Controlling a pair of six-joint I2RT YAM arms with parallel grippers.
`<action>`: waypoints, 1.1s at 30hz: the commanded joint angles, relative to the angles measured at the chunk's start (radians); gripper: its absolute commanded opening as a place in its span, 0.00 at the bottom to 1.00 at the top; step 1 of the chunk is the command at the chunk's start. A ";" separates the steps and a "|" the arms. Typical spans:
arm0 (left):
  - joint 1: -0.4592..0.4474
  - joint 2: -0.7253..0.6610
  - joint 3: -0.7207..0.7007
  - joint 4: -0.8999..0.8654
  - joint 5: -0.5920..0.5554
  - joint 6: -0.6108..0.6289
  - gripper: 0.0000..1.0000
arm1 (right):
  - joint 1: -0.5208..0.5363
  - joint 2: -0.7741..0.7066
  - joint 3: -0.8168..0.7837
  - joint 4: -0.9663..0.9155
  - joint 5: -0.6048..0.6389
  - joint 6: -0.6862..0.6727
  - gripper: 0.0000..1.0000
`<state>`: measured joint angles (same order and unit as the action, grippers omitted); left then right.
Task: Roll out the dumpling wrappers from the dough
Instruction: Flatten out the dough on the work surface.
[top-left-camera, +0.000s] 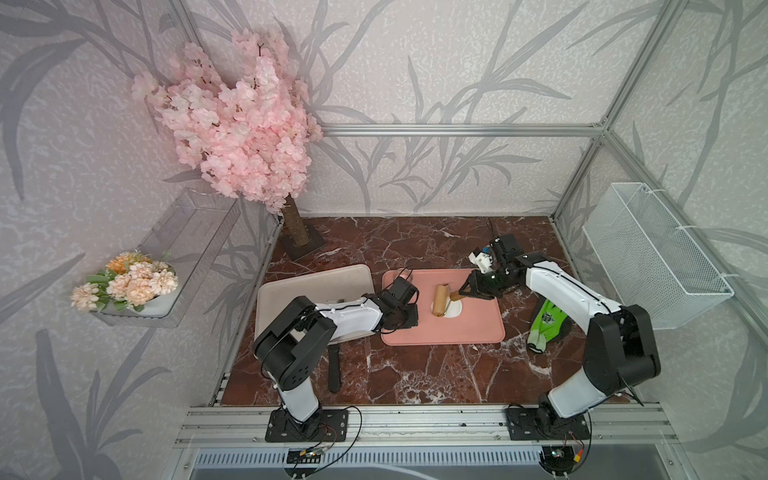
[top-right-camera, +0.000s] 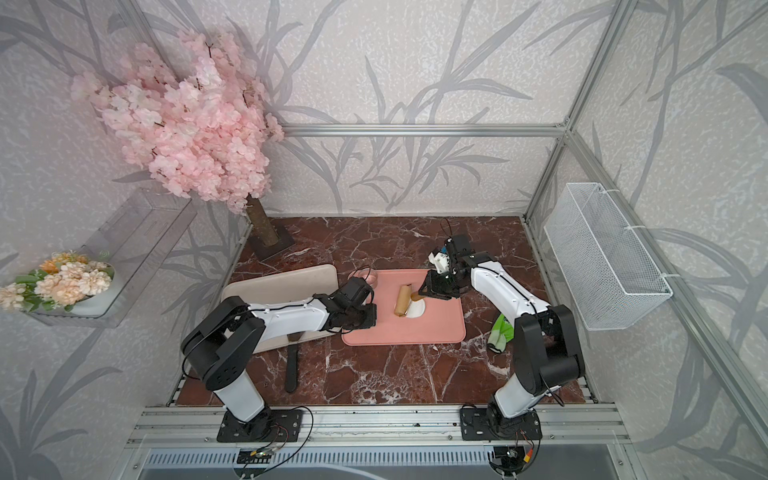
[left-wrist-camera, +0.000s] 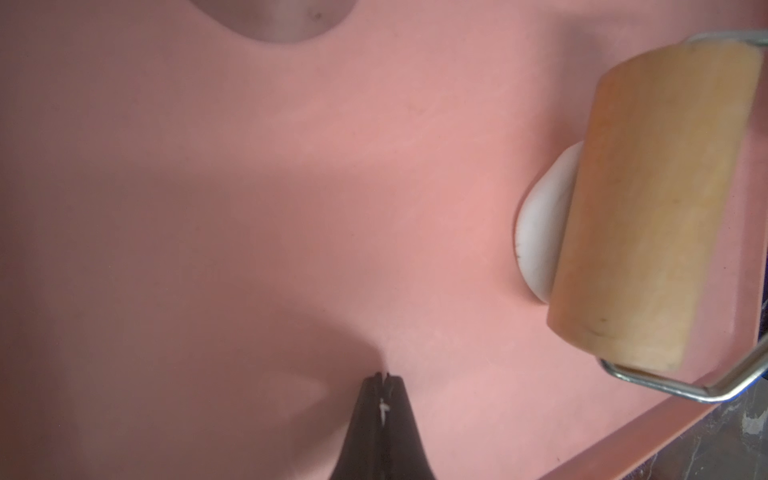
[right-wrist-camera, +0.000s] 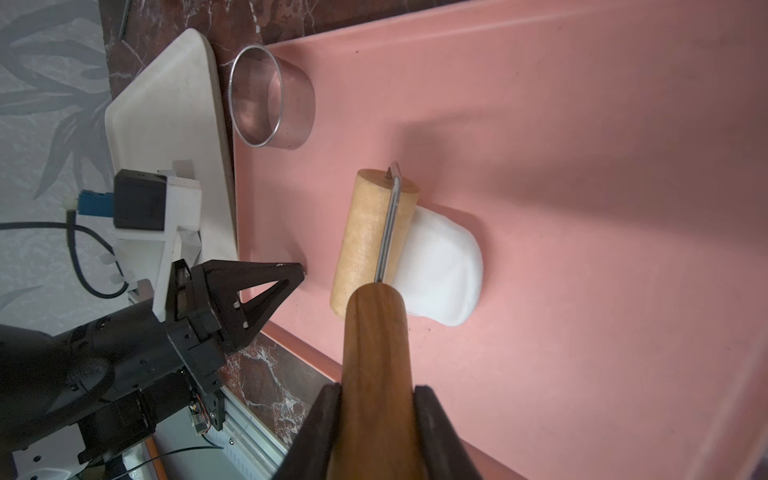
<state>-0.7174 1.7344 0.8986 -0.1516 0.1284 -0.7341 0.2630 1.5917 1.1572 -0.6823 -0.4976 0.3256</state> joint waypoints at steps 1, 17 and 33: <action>-0.002 0.062 -0.050 -0.151 -0.021 0.005 0.00 | -0.021 -0.012 -0.051 -0.045 0.125 -0.004 0.00; 0.000 0.070 -0.052 -0.146 -0.016 0.015 0.00 | -0.154 -0.105 -0.108 -0.131 0.232 0.010 0.00; 0.000 0.067 -0.058 -0.138 -0.011 0.010 0.00 | -0.158 -0.144 -0.116 -0.148 0.274 -0.002 0.00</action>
<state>-0.7170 1.7363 0.8986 -0.1478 0.1295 -0.7338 0.1238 1.4574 1.0744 -0.7685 -0.4145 0.3294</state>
